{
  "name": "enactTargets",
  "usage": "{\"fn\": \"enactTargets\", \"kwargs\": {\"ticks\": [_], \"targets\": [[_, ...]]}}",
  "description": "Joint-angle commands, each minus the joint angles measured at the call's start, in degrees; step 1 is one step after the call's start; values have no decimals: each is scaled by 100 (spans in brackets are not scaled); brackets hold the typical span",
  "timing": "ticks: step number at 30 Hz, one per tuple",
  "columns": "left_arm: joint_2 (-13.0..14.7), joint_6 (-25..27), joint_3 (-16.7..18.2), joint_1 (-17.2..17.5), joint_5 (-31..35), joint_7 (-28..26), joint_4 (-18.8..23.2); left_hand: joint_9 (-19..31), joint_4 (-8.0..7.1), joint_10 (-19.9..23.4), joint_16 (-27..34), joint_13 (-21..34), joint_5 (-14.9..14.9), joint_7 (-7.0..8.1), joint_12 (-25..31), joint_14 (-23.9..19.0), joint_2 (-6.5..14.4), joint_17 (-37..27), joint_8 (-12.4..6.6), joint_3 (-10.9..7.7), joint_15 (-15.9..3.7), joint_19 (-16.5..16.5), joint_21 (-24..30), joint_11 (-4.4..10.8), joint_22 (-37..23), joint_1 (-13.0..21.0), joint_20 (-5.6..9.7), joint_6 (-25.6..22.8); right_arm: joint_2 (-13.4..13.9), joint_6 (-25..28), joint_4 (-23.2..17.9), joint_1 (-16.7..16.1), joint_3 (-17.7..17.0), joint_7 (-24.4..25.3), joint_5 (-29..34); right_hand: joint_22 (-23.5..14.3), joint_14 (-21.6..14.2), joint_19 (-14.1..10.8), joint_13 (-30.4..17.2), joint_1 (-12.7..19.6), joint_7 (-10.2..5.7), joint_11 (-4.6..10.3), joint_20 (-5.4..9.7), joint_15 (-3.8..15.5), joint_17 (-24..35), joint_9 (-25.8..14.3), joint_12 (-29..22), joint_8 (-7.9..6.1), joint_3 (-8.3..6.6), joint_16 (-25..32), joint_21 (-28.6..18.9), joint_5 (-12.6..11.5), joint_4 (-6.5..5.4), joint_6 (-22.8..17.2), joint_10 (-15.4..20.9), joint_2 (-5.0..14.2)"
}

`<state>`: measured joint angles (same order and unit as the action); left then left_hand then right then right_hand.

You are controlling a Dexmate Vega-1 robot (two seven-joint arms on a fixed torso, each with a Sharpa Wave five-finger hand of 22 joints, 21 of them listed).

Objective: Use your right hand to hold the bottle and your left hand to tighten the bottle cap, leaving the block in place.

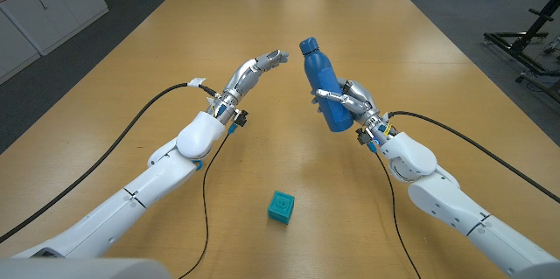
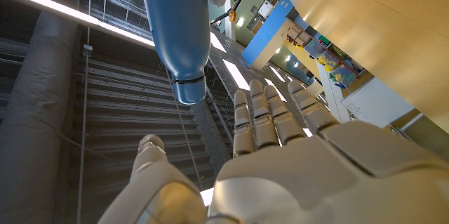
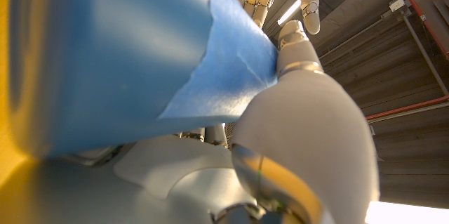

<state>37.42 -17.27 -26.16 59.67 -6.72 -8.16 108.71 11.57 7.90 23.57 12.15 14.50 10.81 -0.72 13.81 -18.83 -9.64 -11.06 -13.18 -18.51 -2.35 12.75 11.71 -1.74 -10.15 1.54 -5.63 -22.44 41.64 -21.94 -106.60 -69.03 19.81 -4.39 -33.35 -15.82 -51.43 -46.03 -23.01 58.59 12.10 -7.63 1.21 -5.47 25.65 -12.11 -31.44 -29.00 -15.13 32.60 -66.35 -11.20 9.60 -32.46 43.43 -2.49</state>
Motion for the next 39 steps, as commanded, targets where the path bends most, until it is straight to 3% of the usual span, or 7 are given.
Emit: {"fn": "enactTargets", "kwargs": {"ticks": [1, 39], "targets": [[-84, 24, -119, -155, 79, 101, -83, 29, 13, 12, -3, 26, 30, 17, 6, -30, 32, -14, -39, 12, -19, 34, -13, -28, -9, -6, -35, -41, 67, -17, -147, -61, -12, 15, 45, -8, -1322, -357, -21, 1109, -1482, 1459, 1170, 1749, 26, -29, 3, -34, -892, 31, -47, 14, -234, -1843, 1533, 1194], [-227, 68, -254, -376, 13, 227, -232, 32, 18, 39, 6, 30, 32, 30, 13, -73, 42, -14, -39, 41, -19, 64, -14, -17, -9, 7, -66, -55, 114, -30, -235, -65, 72, -76, 99, 48, -1333, -340, -57, 1094, -1483, 1472, 1171, 1749, 56, -32, 37, -14, -914, 7, -116, 15, -220, -1859, 1549, 1187]]}}
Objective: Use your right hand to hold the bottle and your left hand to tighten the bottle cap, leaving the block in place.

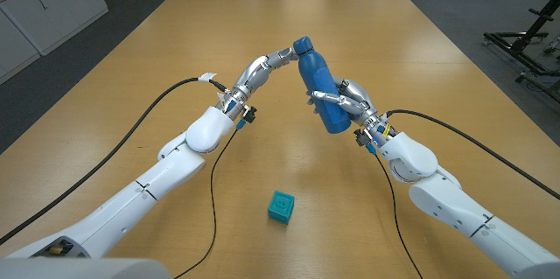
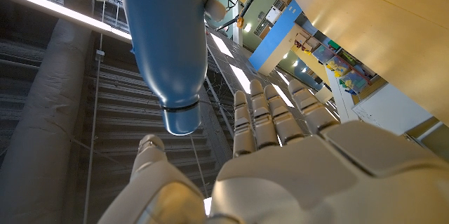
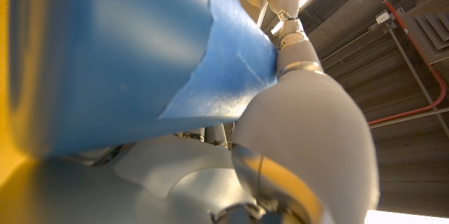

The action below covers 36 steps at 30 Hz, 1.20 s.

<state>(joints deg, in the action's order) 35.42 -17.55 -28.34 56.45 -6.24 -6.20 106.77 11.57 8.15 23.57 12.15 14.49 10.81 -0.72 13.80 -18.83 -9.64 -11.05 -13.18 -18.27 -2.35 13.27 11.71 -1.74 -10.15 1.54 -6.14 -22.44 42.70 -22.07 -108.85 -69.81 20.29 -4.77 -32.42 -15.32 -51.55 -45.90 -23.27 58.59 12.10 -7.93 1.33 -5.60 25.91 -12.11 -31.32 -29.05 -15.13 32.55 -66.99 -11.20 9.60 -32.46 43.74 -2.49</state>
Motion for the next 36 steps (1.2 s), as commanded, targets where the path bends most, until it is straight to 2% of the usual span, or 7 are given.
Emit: {"fn": "enactTargets", "kwargs": {"ticks": [1, 16, 23, 28, 36], "targets": [[-29, 103, -41, -62, -44, 41, -46, 32, -7, 45, 6, 30, 32, 29, 15, -73, 43, -14, -40, 18, -21, 13, -14, -20, -9, 7, -14, -57, 14, -19, -23, 13, 22, -42, 6, -2, -1321, -352, -33, 1094, -1484, 1503, 1158, 1762, 30, -32, 27, -8, -914, 12, -52, 15, -220, -1858, 1514, 1187], [-88, 163, -143, -226, -75, 138, -168, 34, -4, 51, 4, 32, 34, 22, 16, -78, 63, -13, -42, 18, -23, 15, -18, -18, -9, 23, -19, -67, 189, -488, -497, -241, -150, -200, 93, 17, -1325, -344, -30, 1083, -1497, 1508, 1158, 1759, 41, -33, 49, 4, -918, 5, -76, 16, -219, -1852, 1519, 1183], [-96, 165, -162, -259, -99, 159, -200, 34, -2, 53, 1, 33, 34, 20, 15, -77, 76, -12, -42, 16, -27, 17, -20, -19, -9, 36, -19, -67, 211, -698, -595, -385, -218, -316, -50, 26, -1329, -343, -36, 1087, -1496, 1504, 1160, 1765, 46, -34, 50, 6, -925, 1, -87, 15, -213, -1856, 1530, 1186], [-73, 181, -147, -236, -132, 154, -200, 35, -1, 58, 1, 34, 34, 20, 16, -81, 83, -12, -40, 16, -22, 20, -21, -20, -9, 43, -22, -65, 227, -650, -629, -457, -276, -236, -48, 31, -1334, -342, -40, 1087, -1497, 1513, 1160, 1765, 49, -34, 52, 7, -927, 1, -94, 15, -211, -1862, 1532, 1185], [-36, 144, -89, -133, -189, 92, -162, 36, 1, 55, -4, 35, 34, 14, 13, -74, 94, -12, -37, 16, -29, 16, -25, -17, -9, 53, -22, -61, 179, -428, -501, -360, -240, -149, -54, 41, -1340, -339, -39, 1084, -1505, 1513, 1160, 1763, 55, -35, 64, 10, -929, -1, -106, 15, -209, -1866, 1530, 1182]]}}
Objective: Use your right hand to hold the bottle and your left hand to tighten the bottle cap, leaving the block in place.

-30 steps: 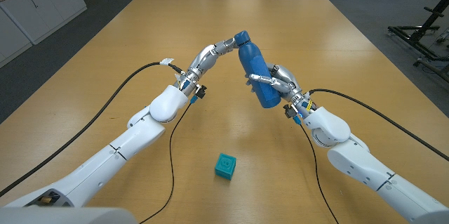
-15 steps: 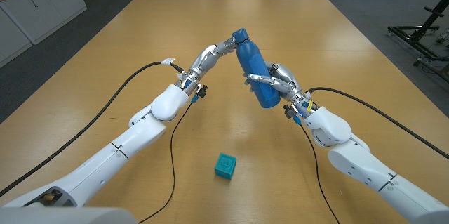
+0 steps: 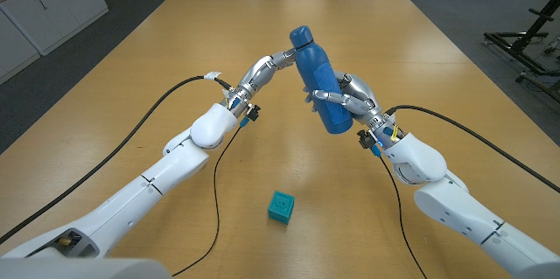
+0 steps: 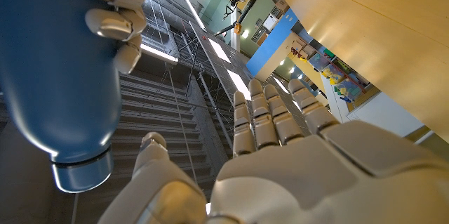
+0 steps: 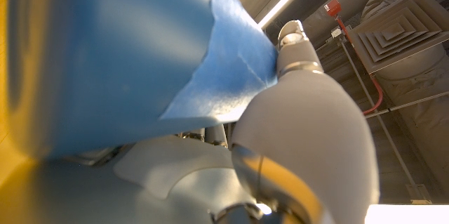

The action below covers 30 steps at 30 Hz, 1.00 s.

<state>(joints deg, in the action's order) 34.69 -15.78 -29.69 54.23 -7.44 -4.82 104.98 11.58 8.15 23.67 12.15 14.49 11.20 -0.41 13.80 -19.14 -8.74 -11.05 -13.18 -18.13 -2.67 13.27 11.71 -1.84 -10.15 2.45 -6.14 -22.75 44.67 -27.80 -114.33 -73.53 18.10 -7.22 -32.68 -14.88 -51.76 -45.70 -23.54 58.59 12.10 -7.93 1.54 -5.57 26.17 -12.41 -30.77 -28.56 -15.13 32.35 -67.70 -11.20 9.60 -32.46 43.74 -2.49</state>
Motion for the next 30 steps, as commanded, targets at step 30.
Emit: {"fn": "enactTargets", "kwargs": {"ticks": [30], "targets": [[270, -150, 397, 639, 47, -367, 482, 37, -12, 58, -2, 37, -9, -1, 15, -62, 31, -12, -42, 10, -6, 17, -31, -5, -10, -44, -19, -56, -195, 559, 580, 388, 154, 228, 2, 36, -1325, -345, -37, 1076, -1492, 1503, 1138, 1760, 50, -8, 28, -19, -942, 3, -83, 16, -202, -1863, 1545, 1184]]}}
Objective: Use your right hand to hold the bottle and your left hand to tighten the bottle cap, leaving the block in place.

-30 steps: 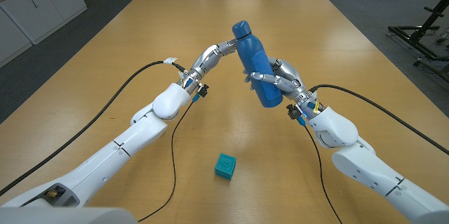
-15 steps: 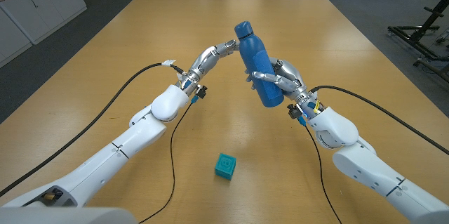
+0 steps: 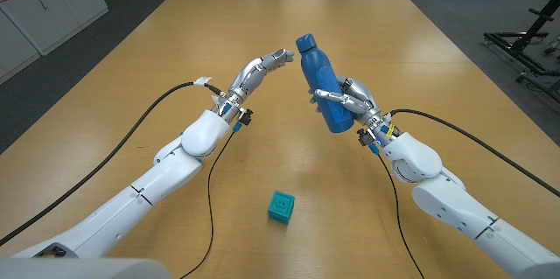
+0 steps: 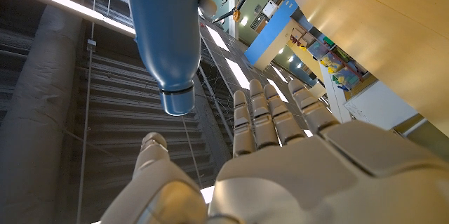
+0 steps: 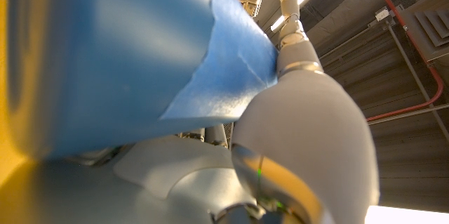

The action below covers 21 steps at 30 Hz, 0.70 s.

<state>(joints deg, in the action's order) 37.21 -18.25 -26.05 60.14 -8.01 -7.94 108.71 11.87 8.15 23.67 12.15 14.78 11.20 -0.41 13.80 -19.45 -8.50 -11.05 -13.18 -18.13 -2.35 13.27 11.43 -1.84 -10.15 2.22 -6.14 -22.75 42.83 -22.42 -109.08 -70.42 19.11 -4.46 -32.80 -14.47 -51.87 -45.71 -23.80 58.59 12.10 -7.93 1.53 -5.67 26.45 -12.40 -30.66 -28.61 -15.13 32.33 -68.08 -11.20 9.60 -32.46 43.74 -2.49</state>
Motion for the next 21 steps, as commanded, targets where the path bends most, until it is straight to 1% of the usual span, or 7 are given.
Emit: {"fn": "enactTargets", "kwargs": {"ticks": [1, 11, 21], "targets": [[17, 146, 16, 29, 140, -52, 130, 9, -12, 57, -1, 9, -9, 0, 14, -33, 7, -12, -42, 10, -37, 18, -2, -6, -10, -21, -21, -56, -3, 13, 34, 75, 56, -57, 23, -4, -1315, -342, -10, 1076, -1496, 1500, 1139, 1770, 25, -9, 18, -11, -943, 4, -47, 17, -202, -1860, 1551, 1185], [-63, 193, -114, -153, 227, 43, 92, 9, -9, 82, -4, 10, -11, 1, 22, -31, 9, -12, -46, 12, -36, 35, 2, 1, -10, -12, -30, -67, 73, 29, -125, 48, 52, -61, 79, 9, -1318, -340, -21, 1074, -1497, 1502, 1139, 1770, 32, -10, 25, -6, -947, -2, -66, 17, -198, -1865, 1551, 1183], [-101, 225, -144, -216, 215, 67, 61, 10, -5, 84, -4, 10, -11, 3, 23, -35, 8, -12, -42, 13, -36, 35, 0, 6, -10, -6, -33, -60, 140, 15, -249, 24, 63, -111, 122, 18, -1321, -338, -19, 1070, -1491, 1502, 1139, 1768, 37, -11, 35, -2, -949, -5, -78, 18, -198, -1866, 1556, 1183]]}}
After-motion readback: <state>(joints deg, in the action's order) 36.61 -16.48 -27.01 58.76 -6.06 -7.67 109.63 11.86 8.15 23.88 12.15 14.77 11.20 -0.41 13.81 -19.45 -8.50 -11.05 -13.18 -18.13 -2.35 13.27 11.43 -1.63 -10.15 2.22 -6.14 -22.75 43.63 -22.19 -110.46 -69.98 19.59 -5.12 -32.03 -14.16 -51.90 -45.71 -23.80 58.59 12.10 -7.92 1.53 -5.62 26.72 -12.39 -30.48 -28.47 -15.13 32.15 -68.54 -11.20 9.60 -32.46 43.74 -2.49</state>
